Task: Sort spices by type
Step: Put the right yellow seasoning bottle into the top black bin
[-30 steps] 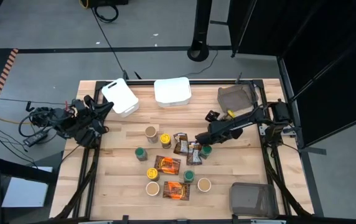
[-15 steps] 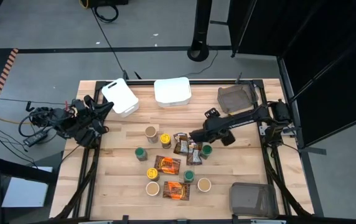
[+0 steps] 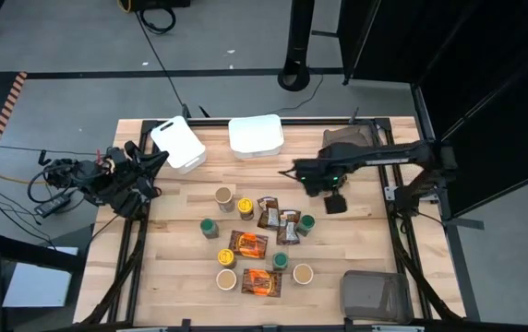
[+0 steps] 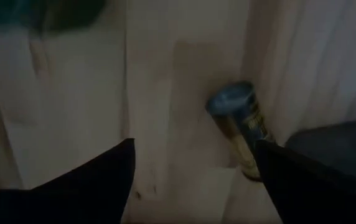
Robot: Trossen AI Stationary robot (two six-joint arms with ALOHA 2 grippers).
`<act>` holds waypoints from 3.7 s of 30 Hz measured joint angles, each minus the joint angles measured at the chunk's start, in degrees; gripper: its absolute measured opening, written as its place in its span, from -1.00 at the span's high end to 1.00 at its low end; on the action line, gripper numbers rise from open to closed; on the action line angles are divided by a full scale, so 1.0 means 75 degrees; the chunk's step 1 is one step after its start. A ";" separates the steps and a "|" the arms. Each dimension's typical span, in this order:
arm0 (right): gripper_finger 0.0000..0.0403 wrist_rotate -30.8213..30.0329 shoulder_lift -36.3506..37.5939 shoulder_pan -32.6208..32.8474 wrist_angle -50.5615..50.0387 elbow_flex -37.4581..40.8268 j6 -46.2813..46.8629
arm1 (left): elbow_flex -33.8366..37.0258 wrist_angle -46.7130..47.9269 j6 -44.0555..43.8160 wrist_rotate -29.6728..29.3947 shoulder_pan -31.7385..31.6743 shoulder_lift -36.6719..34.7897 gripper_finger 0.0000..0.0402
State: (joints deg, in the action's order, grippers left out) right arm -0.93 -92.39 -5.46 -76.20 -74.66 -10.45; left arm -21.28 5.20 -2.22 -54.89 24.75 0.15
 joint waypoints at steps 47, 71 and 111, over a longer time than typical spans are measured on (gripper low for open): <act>-0.04 0.0297 -0.0117 -0.1677 0.1150 0.1733 -0.0267 | 0.0000 0.0104 -0.0347 -0.0122 -0.0003 0.0002 0.87; -0.59 -0.1560 0.2611 -0.2893 0.1416 0.4200 0.0153 | 0.0000 0.0165 -0.0323 -0.0119 -0.0003 0.0000 0.83; 0.03 -0.2725 -0.0290 -0.0826 -0.1841 0.1568 0.1194 | -0.0003 0.0530 -0.0344 -0.0163 -0.0003 0.0000 0.80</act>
State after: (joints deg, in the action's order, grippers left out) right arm -21.37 -94.56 -11.66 -90.01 -62.91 -1.49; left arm -21.30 9.17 -4.80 -56.12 24.73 0.15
